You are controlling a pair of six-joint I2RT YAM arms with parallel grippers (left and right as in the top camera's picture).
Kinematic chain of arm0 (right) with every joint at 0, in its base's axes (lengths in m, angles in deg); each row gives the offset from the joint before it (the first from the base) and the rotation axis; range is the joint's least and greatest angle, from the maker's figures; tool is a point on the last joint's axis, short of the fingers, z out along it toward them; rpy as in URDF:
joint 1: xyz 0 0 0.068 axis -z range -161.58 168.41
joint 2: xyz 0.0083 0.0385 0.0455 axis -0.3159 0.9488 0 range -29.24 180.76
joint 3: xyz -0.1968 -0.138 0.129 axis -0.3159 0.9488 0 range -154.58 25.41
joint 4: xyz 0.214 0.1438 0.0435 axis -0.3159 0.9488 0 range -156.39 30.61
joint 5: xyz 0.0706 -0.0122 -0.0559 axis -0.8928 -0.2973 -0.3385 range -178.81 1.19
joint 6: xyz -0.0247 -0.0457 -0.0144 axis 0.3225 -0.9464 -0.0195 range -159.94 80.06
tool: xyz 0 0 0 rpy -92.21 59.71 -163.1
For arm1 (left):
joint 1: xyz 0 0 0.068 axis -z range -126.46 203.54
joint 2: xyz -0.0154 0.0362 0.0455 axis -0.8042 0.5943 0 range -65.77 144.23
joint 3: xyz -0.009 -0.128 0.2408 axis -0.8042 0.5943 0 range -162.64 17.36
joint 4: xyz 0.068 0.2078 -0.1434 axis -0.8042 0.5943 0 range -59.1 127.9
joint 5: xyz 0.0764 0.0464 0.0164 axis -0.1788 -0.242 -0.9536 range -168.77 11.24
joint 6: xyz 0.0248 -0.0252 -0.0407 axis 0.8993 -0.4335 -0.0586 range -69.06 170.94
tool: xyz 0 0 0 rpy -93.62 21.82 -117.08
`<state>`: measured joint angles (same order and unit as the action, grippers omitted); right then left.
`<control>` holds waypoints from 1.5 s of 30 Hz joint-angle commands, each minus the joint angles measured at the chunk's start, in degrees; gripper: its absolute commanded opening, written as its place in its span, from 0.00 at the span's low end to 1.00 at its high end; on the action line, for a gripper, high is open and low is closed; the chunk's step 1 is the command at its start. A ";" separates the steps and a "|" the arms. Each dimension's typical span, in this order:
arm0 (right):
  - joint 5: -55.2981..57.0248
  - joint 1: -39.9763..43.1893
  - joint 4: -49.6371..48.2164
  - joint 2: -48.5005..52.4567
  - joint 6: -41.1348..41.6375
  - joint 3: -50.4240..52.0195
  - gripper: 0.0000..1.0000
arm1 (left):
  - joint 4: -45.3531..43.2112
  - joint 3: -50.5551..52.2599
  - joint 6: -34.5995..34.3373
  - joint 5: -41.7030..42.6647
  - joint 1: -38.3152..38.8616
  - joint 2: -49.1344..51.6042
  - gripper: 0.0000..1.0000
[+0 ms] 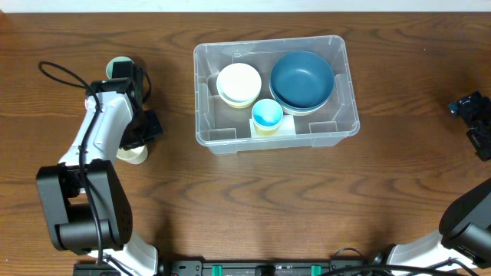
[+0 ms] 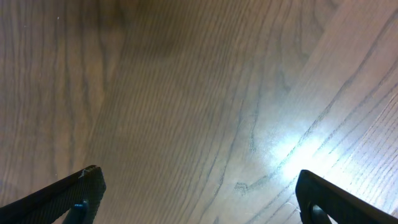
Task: Pack container
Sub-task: 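Lower the left gripper onto the white cup and grasp it, then carry the white cup into the bin and stack it on the cups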
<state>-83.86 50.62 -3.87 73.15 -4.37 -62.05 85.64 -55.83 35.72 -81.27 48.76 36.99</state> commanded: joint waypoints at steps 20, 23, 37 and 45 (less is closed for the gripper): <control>0.66 0.09 0.02 0.15 0.81 0.09 0.99 | 14.53 -25.46 1.90 3.28 21.55 -14.23 0.06; 0.66 0.09 0.02 0.15 0.81 0.09 0.99 | 12.96 -26.45 1.88 3.28 26.71 -15.32 0.06; 0.63 0.09 0.02 0.15 0.81 0.09 0.99 | 3.96 -26.45 4.57 3.26 38.80 -1.75 0.06; 0.66 0.09 0.02 0.15 0.81 0.09 0.99 | 1.25 -26.93 5.16 2.93 40.15 0.22 0.06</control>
<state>-83.86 50.62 -3.89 73.15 -4.37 -62.05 87.15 -82.36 39.48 -77.66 88.61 37.64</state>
